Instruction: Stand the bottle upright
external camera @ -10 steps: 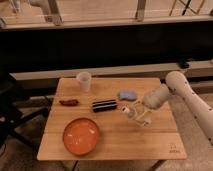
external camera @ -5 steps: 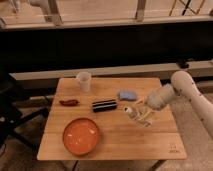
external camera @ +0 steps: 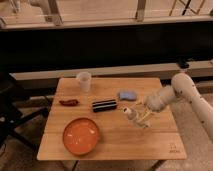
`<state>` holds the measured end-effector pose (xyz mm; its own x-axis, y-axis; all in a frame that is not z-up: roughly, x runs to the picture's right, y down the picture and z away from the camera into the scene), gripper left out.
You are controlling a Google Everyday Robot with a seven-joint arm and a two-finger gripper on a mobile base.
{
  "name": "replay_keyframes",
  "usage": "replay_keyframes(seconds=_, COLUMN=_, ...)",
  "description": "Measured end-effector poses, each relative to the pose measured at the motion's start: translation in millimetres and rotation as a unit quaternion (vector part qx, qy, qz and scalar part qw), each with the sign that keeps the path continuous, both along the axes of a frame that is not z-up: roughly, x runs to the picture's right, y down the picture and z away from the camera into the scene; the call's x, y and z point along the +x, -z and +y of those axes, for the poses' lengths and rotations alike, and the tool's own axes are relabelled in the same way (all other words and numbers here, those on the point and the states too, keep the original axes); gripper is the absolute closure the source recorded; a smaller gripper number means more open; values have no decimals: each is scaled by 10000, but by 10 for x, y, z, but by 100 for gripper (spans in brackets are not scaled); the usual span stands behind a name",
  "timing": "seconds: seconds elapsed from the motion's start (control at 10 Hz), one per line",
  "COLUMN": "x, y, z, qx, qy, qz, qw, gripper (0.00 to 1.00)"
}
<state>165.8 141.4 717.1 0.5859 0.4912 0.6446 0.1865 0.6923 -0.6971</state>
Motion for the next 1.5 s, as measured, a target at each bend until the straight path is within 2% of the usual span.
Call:
replay_keyframes(seconds=0.9, x=-122, y=42, z=18, qx=-205, qy=-239, qz=-602, qw=9977, gripper=100)
replay_keyframes(seconds=1.5, x=-182, y=-2, z=13, qx=-314, qy=-370, qz=-989, qw=9939, gripper=100)
